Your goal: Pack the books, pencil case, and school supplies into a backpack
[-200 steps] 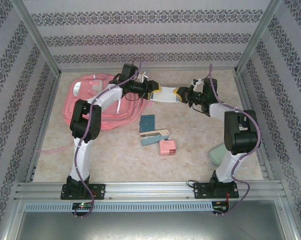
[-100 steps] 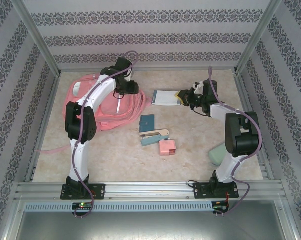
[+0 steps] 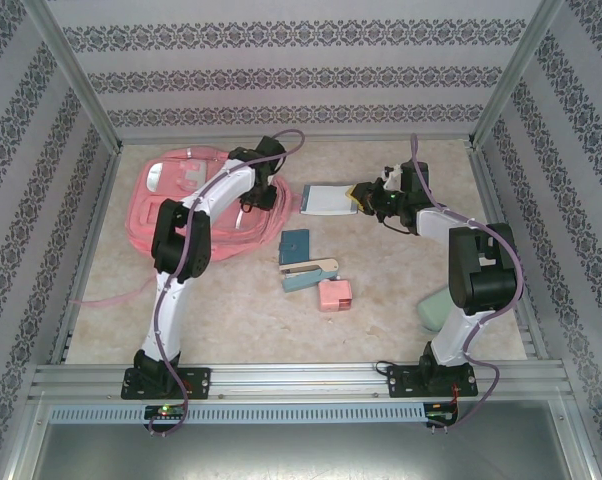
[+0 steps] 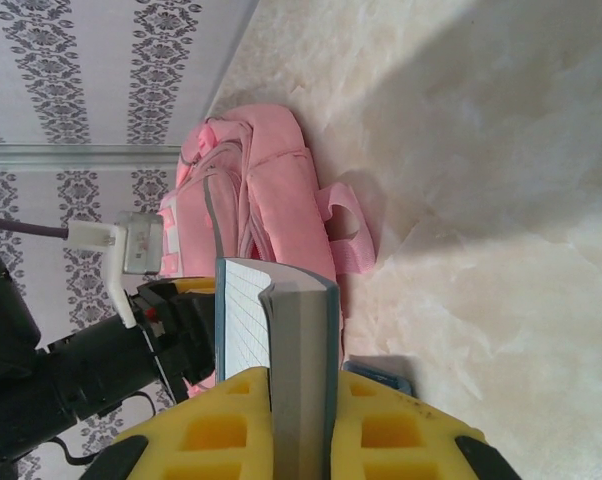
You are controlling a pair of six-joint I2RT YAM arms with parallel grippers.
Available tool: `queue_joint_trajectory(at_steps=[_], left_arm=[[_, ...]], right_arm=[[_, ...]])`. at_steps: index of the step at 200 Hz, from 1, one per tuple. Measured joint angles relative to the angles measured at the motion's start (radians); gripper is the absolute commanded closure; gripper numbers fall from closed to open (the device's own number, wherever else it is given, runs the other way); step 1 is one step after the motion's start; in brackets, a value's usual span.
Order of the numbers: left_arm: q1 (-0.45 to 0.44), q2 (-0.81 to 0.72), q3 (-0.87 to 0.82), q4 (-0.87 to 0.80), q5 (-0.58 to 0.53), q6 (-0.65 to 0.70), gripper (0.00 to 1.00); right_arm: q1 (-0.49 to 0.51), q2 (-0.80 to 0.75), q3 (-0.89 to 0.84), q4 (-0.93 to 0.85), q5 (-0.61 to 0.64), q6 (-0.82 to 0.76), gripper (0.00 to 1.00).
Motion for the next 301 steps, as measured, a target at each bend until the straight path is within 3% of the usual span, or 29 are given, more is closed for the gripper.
queue_joint_trajectory(at_steps=[6, 56, 103, 167, 242, 301], left_arm=[[0.000, 0.000, 0.003, -0.004, -0.006, 0.000, 1.00], [-0.003, -0.015, 0.030, -0.032, -0.026, -0.001, 1.00], [0.023, -0.136, 0.050, -0.071, 0.014, -0.013, 1.00], [0.175, -0.300, 0.117, -0.095, 0.259, -0.050, 1.00], [0.424, -0.424, 0.044, -0.033, 0.688, -0.115, 1.00], [0.451, -0.433, -0.031, 0.034, 0.819, -0.171, 1.00]], right_arm=[[0.001, 0.000, 0.000, -0.002, 0.000, -0.002, 1.00], [0.020, 0.000, 0.001, -0.011, 0.008, -0.004, 1.00], [0.055, 0.030, 0.057, -0.016, 0.011, -0.003, 1.00], [0.145, 0.152, 0.194, 0.034, 0.026, 0.042, 1.00], [0.303, 0.318, 0.401, 0.096, 0.093, 0.110, 1.00], [0.427, 0.506, 0.618, 0.109, 0.174, 0.184, 1.00]])
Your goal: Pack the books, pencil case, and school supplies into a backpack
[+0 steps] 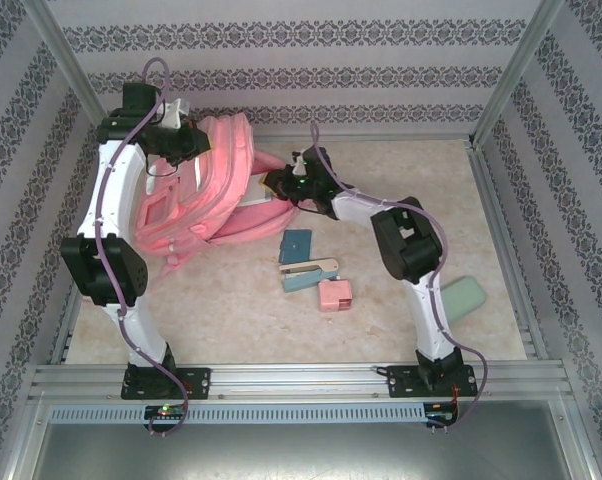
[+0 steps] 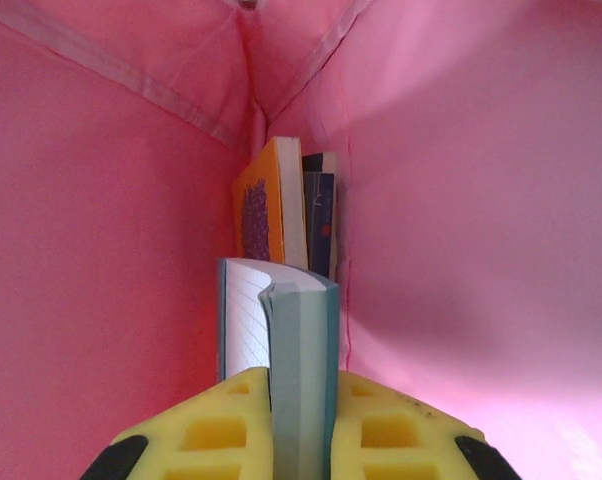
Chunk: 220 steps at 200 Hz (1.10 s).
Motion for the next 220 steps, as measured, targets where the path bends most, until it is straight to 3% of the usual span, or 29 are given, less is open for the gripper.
queue_joint_trajectory(at_steps=[74, 107, 119, 128, 147, 159, 169, 220], left_arm=[[0.000, -0.020, -0.049, 0.050, 0.019, -0.044, 1.00], [0.000, -0.044, -0.078, 0.062, 0.021, -0.047, 1.00], [0.000, -0.047, -0.079, 0.064, 0.021, -0.048, 1.00], [0.000, -0.047, -0.080, 0.064, 0.020, -0.048, 1.00], [0.000, -0.047, -0.084, 0.064, 0.019, -0.047, 1.00], [0.000, -0.047, -0.085, 0.064, 0.017, -0.047, 1.00], [0.000, -0.047, -0.085, 0.064, 0.013, -0.047, 1.00], [0.000, -0.047, -0.085, 0.064, -0.019, -0.047, 1.00]], right_arm=[[0.174, 0.242, 0.372, -0.099, 0.176, 0.023, 0.96], [0.212, 0.386, 0.626, -0.192, 0.201, 0.024, 0.81], [0.214, 0.407, 0.663, -0.219, 0.200, 0.026, 0.70], [0.213, 0.407, 0.664, -0.234, 0.199, 0.023, 0.56], [0.203, 0.381, 0.626, -0.237, 0.200, 0.006, 0.41], [0.193, 0.340, 0.560, -0.235, 0.198, -0.008, 0.25], [0.179, 0.299, 0.499, -0.237, 0.201, -0.017, 0.03], [0.105, 0.078, 0.249, -0.232, 0.216, -0.079, 0.02]])
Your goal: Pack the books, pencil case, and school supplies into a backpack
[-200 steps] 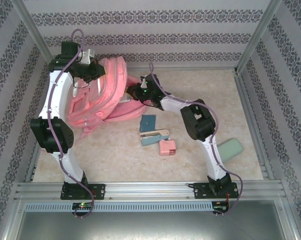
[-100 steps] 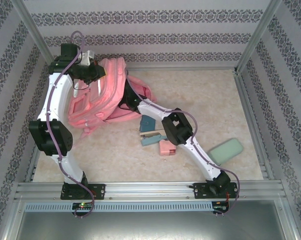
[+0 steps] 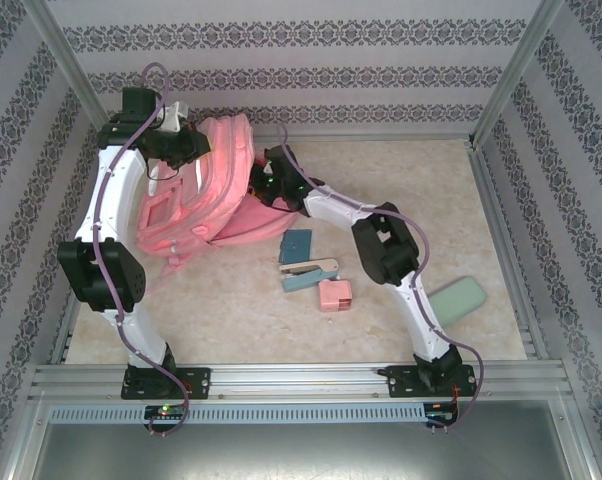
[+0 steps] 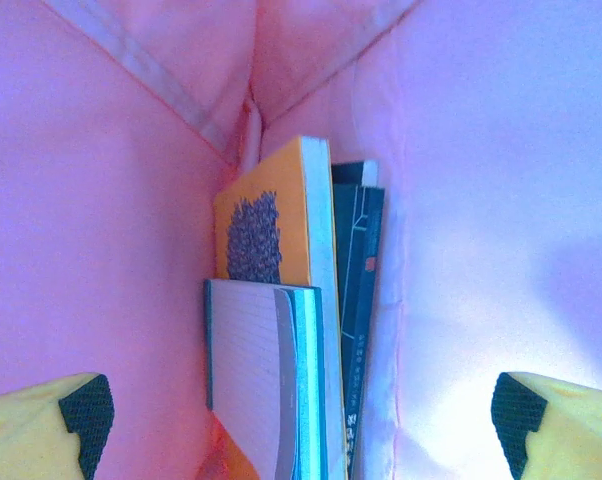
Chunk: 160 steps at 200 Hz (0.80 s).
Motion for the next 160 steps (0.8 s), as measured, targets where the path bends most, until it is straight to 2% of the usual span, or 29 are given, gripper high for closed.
queue_joint_trajectory(at_steps=[40, 100, 141, 160], left_arm=[[-0.002, 0.000, -0.013, 0.010, -0.027, 0.005, 1.00], [-0.046, 0.000, -0.125, 0.092, -0.037, 0.016, 1.00], [-0.063, 0.000, -0.175, 0.148, -0.031, 0.019, 1.00], [-0.071, 0.000, -0.197, 0.171, -0.029, 0.019, 1.00]], right_arm=[[-0.050, -0.181, -0.202, -0.036, 0.037, -0.070, 0.02], [-0.124, -0.461, -0.429, -0.281, 0.137, -0.293, 0.02], [-0.235, -0.646, -0.679, -0.326, 0.147, -0.330, 0.02], [-0.245, -0.682, -0.716, -0.390, 0.161, -0.363, 0.02]])
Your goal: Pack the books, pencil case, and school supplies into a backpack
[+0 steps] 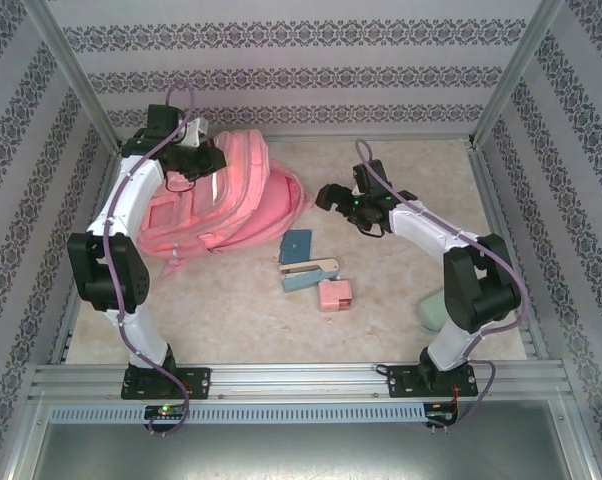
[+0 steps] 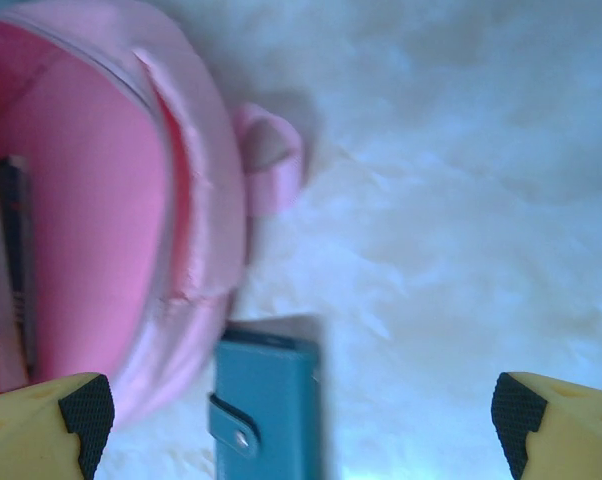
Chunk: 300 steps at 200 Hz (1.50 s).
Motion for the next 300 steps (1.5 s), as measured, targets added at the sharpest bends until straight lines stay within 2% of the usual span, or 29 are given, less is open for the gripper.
queue_joint_trajectory(at_steps=[19, 39, 93, 145, 212, 244, 272, 300], left_arm=[[-0.006, 0.000, -0.018, 0.020, 0.001, 0.000, 1.00], [-0.008, 0.000, -0.024, 0.031, 0.001, 0.000, 1.00], [-0.008, 0.000, -0.039, 0.048, 0.009, 0.000, 1.00], [-0.008, 0.000, -0.040, 0.048, 0.013, 0.000, 1.00], [-0.008, 0.000, -0.044, 0.048, 0.016, 0.000, 1.00], [-0.008, 0.000, -0.047, 0.048, 0.016, 0.000, 1.00], [-0.008, -0.001, -0.053, 0.048, 0.016, 0.001, 1.00], [-0.008, -0.001, -0.053, 0.048, 0.016, 0.001, 1.00]], right_arm=[[0.020, -0.013, -0.005, -0.042, -0.002, -0.043, 0.08], [0.056, -0.033, -0.017, -0.095, -0.001, -0.120, 0.09], [0.237, -0.032, -0.017, -0.243, 0.005, -0.408, 0.12], [0.306, 0.083, 0.047, -0.327, 0.055, -0.586, 0.13], [0.347, 0.202, 0.158, -0.370, 0.132, -0.663, 0.14], [0.346, 0.235, 0.196, -0.380, 0.160, -0.673, 0.25], [0.333, 0.249, 0.196, -0.391, 0.171, -0.666, 0.28], [0.301, 0.247, 0.196, -0.388, 0.192, -0.650, 0.40]])
